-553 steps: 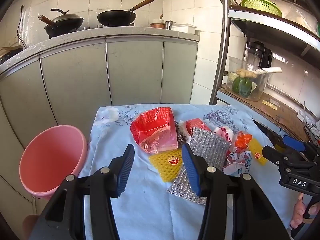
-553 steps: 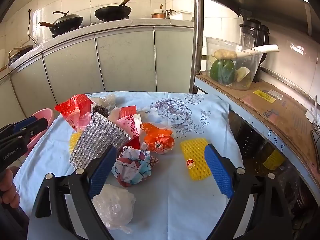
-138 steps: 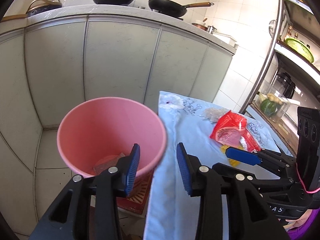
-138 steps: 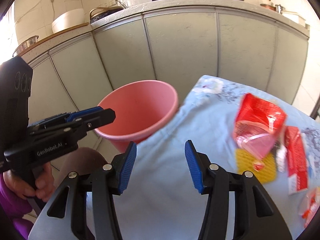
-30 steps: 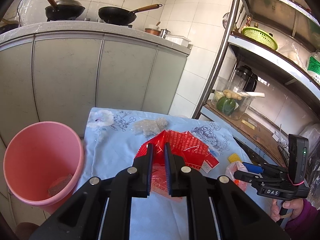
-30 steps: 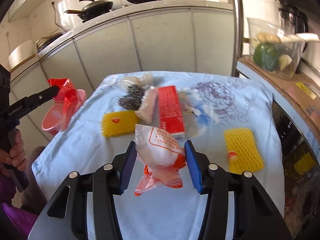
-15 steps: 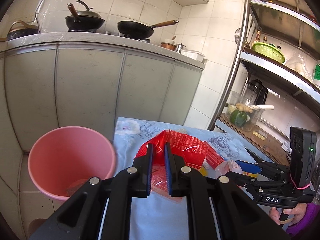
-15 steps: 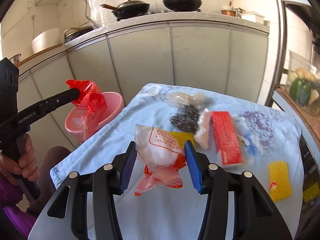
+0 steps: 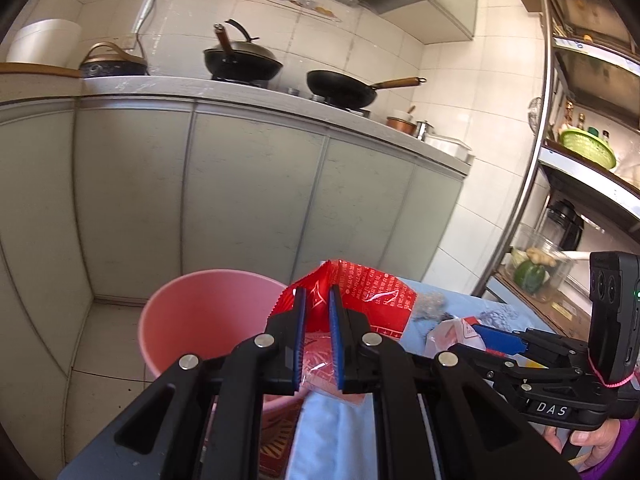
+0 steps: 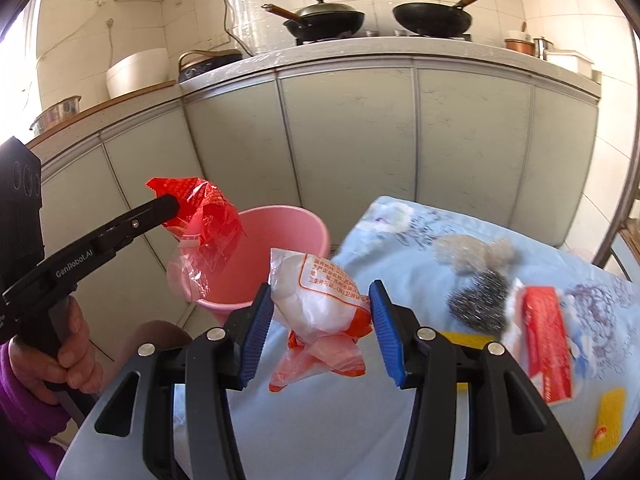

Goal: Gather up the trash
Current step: 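Carry both bags over the pink bin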

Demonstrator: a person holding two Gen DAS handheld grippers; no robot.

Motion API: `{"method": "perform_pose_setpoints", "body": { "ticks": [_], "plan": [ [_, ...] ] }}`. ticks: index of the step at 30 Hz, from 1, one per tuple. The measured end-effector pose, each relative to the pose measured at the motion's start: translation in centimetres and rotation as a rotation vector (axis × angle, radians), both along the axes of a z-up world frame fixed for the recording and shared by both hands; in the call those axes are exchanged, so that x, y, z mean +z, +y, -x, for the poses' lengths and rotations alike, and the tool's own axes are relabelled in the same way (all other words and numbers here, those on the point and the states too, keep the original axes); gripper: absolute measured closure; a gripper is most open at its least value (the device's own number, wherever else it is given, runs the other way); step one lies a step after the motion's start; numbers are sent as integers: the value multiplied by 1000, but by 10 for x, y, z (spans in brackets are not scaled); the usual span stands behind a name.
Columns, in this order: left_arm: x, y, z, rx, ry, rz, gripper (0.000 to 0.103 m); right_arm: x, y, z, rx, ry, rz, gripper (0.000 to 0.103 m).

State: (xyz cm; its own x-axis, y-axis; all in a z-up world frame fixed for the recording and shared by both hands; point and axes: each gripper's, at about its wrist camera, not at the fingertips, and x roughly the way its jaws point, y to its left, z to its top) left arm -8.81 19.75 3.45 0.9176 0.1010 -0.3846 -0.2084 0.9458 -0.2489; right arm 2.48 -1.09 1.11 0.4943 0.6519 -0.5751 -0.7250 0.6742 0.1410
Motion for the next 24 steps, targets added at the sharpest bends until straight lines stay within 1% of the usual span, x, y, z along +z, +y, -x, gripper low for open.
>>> {"method": "perform_pose_setpoints", "body": {
  "ticks": [6,13,17,20,24],
  "plan": [
    [-7,25,6,75,7,-12,93,-6,43,-6,55,27,-7,53],
    [-25,49,3,127,55,6,92,-21,85,-11,102,58,8,53],
    [-38,62,-3,155,90,19,92,-33,104,-21,107,84,26,53],
    [-47,72,-7,173,107,38,92,-41,112,-30,97,116,20,53],
    [-58,80,-12,186,134,54,92,-50,120,-38,76,138,10,53]
  ]
}}
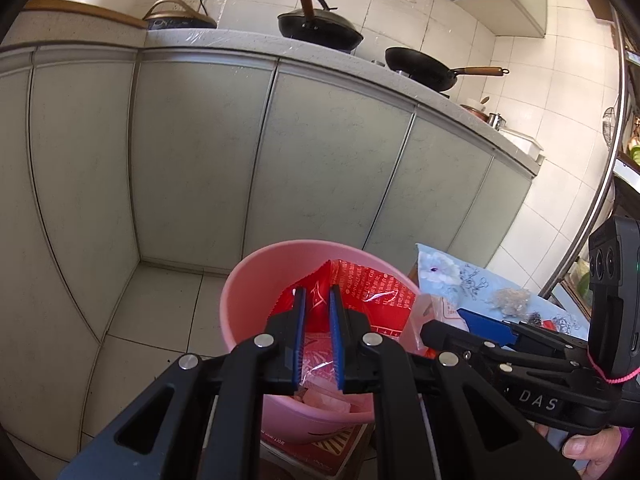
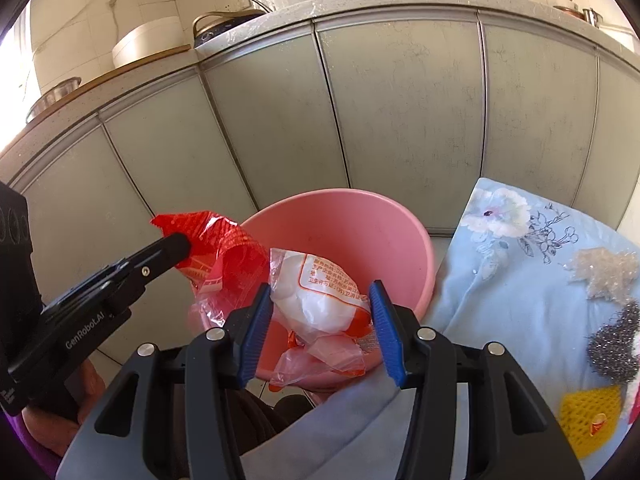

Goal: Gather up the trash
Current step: 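Open both grippers to drop the bags into the pink bin, then move both tools back over the table toward the scrubber and foam nets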

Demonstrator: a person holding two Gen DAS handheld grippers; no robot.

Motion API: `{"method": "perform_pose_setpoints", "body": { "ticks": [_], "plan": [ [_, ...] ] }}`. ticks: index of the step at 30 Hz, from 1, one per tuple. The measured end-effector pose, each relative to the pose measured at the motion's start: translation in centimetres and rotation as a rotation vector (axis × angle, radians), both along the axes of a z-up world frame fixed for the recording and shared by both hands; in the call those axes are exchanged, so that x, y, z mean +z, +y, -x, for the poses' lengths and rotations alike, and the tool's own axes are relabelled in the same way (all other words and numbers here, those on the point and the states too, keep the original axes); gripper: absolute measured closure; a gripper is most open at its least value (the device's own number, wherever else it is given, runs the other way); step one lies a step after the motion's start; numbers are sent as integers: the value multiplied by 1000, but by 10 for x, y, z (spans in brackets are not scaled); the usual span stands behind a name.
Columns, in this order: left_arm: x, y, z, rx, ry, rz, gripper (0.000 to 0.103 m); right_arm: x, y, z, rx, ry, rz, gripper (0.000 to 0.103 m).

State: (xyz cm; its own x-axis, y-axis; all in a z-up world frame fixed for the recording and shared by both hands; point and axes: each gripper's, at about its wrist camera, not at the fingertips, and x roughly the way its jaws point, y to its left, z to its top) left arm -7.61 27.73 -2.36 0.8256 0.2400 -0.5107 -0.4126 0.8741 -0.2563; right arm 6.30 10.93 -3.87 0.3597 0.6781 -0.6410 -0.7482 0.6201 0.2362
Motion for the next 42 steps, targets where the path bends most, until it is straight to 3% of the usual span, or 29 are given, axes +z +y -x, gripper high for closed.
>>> {"method": "perform_pose_setpoints", "body": {
  "ticks": [7,11,18,30,42],
  "plan": [
    [-13,2,-7,9,36,15,90,-16,10,-11,-20,49,36,51],
    [-16,3,-8,26,48,17,79,-18,10,-13,-26,63,32,47],
    [-15,2,-6,33,48,22,77,-12,3,-16,-27,52,16,46],
    [0,-15,-3,11,29,-1,69,4,-29,0,-42,7,-16,46],
    [19,-51,-3,-76,14,-39,63,10,-82,17,-106,4,-8,46]
  ]
}}
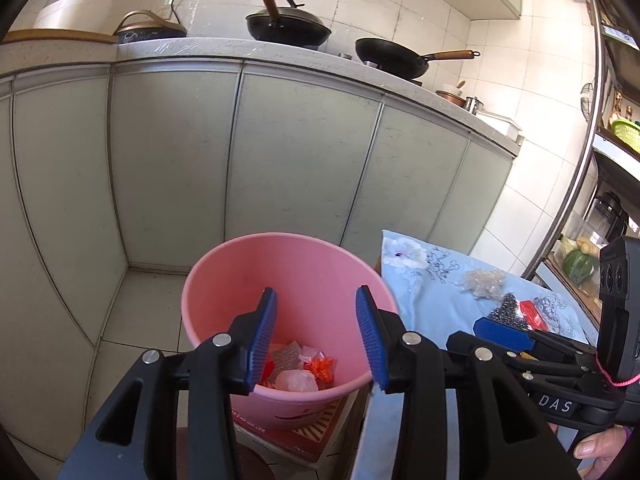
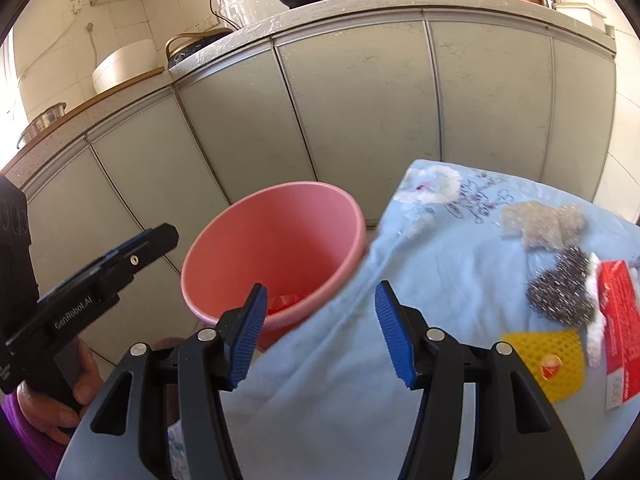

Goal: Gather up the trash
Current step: 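Move both tools back over the table toward the scrubber and foam nets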

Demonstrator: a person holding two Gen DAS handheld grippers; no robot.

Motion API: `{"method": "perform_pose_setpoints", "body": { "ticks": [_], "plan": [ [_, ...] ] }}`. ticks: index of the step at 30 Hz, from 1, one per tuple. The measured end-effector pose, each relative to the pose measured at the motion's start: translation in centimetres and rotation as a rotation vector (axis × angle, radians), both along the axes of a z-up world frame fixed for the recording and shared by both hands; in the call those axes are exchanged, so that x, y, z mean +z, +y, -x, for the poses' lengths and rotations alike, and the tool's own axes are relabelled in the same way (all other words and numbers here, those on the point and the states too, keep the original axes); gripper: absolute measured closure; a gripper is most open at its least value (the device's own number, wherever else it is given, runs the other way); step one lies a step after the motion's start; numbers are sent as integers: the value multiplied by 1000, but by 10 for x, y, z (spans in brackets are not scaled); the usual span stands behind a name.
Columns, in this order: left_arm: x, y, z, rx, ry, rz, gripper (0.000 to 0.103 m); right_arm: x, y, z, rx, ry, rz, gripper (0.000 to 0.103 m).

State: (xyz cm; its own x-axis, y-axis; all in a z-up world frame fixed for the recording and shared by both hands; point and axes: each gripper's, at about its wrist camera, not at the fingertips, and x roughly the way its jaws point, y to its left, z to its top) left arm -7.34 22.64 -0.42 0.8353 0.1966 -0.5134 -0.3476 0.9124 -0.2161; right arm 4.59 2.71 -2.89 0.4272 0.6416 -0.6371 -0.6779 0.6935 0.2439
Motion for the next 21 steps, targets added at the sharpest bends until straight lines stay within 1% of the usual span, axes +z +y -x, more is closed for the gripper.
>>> {"method": "perform_pose_setpoints", "body": {
  "ticks": [9,15,21],
  "plan": [
    [8,-30,-3,-60,11,-25,63,0,-52,13,-65,-18,25,46],
    [8,-49,-8,-98,26,-37,63,-1,-86,19,-123,-30,23,46],
    [3,-65,-14,-132,44,-15,63,-12,-122,17,-190,5,13,46]
  ]
}}
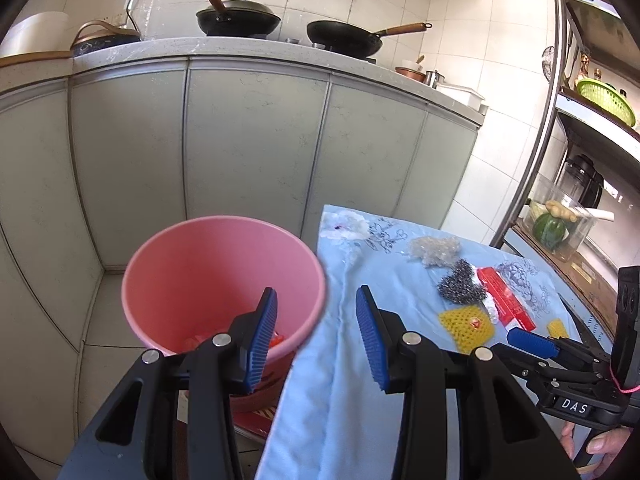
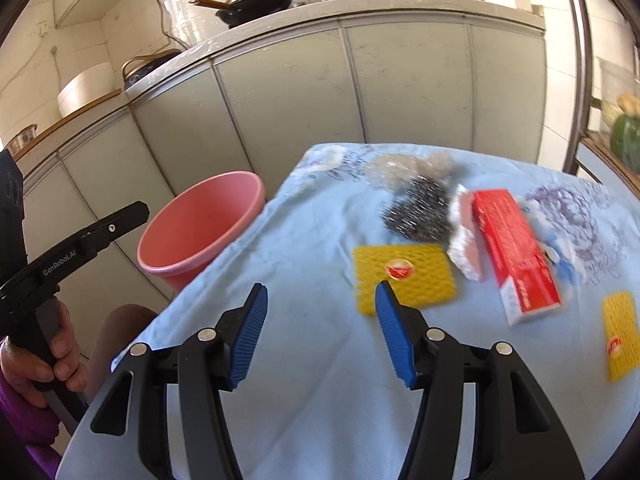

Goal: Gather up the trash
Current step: 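Move both tools back over the table toward the scrubber and foam nets, then grasp the steel wool scrubber with the left gripper while the right gripper grasps the yellow foam net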

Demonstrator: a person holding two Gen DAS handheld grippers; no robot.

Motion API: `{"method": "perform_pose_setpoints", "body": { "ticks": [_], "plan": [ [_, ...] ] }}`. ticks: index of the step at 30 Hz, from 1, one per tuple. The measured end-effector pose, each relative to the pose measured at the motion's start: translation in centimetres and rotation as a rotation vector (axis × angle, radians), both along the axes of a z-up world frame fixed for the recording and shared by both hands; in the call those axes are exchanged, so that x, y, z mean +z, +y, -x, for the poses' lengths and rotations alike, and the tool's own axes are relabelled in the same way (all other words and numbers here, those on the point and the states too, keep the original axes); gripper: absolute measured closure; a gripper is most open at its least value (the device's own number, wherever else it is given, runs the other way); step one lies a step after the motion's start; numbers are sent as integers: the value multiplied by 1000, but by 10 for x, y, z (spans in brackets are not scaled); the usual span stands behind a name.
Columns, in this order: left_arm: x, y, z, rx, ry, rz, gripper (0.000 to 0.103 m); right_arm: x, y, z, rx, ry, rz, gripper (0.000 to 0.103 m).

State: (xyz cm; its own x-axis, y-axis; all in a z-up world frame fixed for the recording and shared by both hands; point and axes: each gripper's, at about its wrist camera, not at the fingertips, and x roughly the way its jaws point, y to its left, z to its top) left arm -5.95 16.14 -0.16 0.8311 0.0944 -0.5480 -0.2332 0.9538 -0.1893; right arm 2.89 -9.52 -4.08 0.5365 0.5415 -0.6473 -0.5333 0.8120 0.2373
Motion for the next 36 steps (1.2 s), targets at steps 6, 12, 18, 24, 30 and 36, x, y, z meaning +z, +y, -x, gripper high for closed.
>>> {"method": "perform_pose_setpoints", "body": {
  "ticks": [6,12,18,24,30,36],
  "plan": [
    [-7,-19,-9,-49,29,-10,63,-4,-36,-6,-72,12,-17,46],
    [-10,-43,-20,-131,36,-32,63,-4,-79,-17,-181,0,-5,46],
    [-12,-66,-32,-204,41,-49,63,-7,-124,-31,-304,-10,49,46],
    [-17,-86,-45,-255,57,-66,63,-13,-167,-53,-402,21,108,46],
    [-21,-101,-60,-289,86,-87,63,-30,-186,-68,-428,82,173,46],
    [-19,-112,-79,-316,95,-78,63,-43,-191,-76,-448,86,255,46]
  ]
}}
